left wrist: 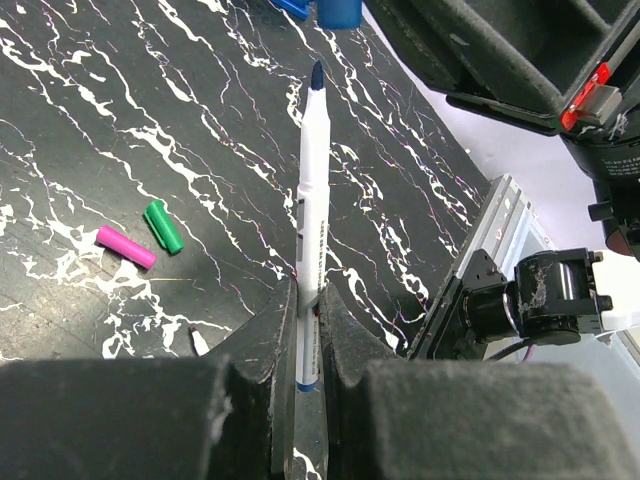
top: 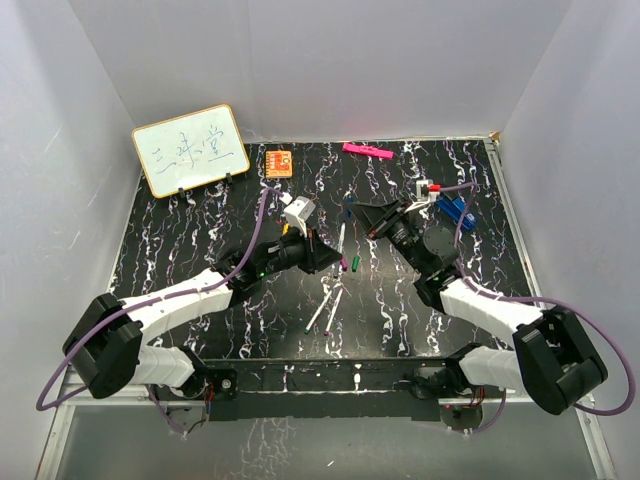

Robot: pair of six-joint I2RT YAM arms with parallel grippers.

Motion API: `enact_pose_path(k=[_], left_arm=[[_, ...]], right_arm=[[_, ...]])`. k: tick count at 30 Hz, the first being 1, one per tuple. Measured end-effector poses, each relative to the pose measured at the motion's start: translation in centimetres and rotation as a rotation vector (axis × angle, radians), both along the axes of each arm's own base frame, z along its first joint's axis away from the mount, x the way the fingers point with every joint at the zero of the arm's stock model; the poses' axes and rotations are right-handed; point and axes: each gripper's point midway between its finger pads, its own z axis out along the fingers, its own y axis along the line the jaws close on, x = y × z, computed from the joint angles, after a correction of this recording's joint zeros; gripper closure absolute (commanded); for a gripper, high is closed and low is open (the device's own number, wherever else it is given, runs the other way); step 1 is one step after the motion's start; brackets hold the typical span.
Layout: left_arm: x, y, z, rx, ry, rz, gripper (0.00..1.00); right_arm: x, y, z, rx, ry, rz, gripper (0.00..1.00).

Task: Insert the pens into the pen caps

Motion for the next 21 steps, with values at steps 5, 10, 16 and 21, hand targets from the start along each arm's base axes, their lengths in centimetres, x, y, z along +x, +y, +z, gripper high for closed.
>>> enact_pose_path(k=[5, 10, 16, 21], left_arm=[[0.0, 0.0, 0.0, 0.000, 0.000, 0.000, 1.00], [0.0, 0.0, 0.0, 0.001, 0.001, 0.000, 1.00], [0.0, 0.0, 0.0, 0.001, 0.000, 0.000, 1.00], [0.0, 0.0, -0.1, 0.001, 0.002, 0.001, 1.00]], right_arm=[[0.1, 0.3, -0.4, -0.005, 0.009, 0.004, 1.00], [0.2, 0.4, -0.9, -0.012, 0.020, 0.007, 1.00], [0.2, 0.5, -1.1, -0.014, 0.023, 0.010, 1.00], [0.1, 0.6, -1.1, -0.014, 0.023, 0.013, 1.00]])
